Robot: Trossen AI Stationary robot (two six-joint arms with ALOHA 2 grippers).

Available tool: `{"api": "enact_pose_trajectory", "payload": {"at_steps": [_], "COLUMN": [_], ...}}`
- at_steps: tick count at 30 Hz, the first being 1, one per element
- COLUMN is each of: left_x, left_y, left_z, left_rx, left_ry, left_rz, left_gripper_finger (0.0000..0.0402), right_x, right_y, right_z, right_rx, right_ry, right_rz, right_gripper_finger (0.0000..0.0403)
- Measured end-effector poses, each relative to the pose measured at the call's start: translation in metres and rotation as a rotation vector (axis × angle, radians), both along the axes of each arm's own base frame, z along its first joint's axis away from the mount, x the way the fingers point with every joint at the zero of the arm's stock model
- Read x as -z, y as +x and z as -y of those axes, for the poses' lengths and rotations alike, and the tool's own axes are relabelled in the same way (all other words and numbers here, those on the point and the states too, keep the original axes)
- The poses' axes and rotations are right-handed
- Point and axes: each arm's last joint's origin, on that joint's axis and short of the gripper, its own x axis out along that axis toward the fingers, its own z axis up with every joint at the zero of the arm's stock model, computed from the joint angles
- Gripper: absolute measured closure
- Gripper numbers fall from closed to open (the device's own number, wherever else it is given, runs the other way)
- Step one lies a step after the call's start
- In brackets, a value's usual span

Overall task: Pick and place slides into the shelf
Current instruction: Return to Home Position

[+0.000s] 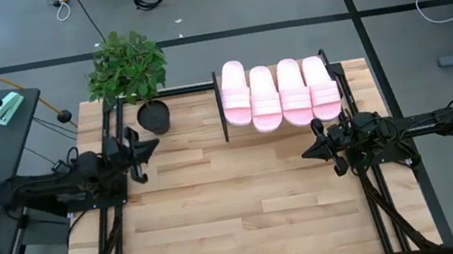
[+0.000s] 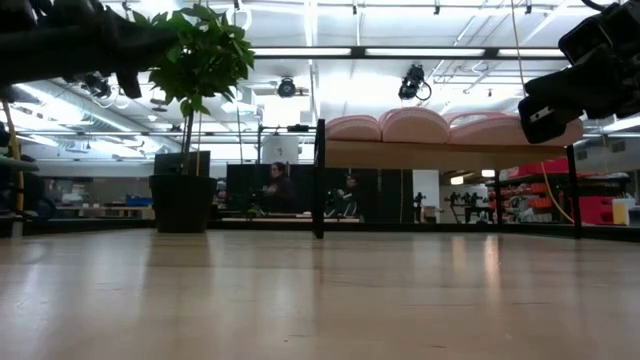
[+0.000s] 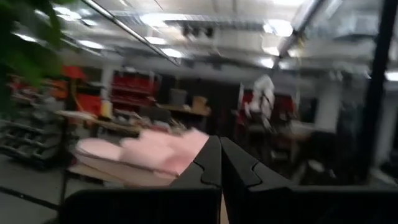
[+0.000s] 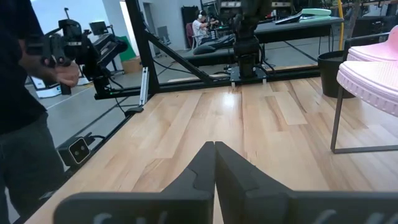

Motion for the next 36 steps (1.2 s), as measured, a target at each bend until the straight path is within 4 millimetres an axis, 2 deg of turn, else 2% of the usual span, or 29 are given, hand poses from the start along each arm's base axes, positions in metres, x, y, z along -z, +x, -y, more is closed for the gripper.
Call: {"api": "enact_pose_trajectory", "payload": {"at_steps": [7, 18, 23, 27, 31, 36], "left_x": [0.019, 0.042, 0.039, 0.026, 0.024, 0.024], "left_y": [0.007, 0.008, 0.005, -0.002, -0.012, -0.013], "left_z": [0.010, 0.019, 0.019, 0.016, 0.013, 0.012], "left_rx": [0.147, 0.228, 0.227, 0.189, 0.164, 0.166], "left_ry": [0.014, 0.042, 0.062, 0.110, 0.096, 0.051], "left_rz": [-0.210, -0.447, -0.424, -0.422, -0.443, -0.434], "left_gripper_finger": [0.0401, 0.0401, 0.0401, 0.0401, 0.0401, 0.0401], "right_x": [0.000, 0.000, 0.000, 0.000, 0.000, 0.000], "right_y": [0.000, 0.000, 0.000, 0.000, 0.000, 0.000], "right_z": [0.000, 0.000, 0.000, 0.000, 0.000, 0.000], "right_rx": [0.000, 0.000, 0.000, 0.000, 0.000, 0.000], "right_ry": [0.000, 0.000, 0.000, 0.000, 0.000, 0.000], "right_rz": [0.000, 0.000, 0.000, 0.000, 0.000, 0.000], "right_gripper_finger": [0.0389, 0.0389, 0.0389, 0.0389, 0.0389, 0.0389]}}
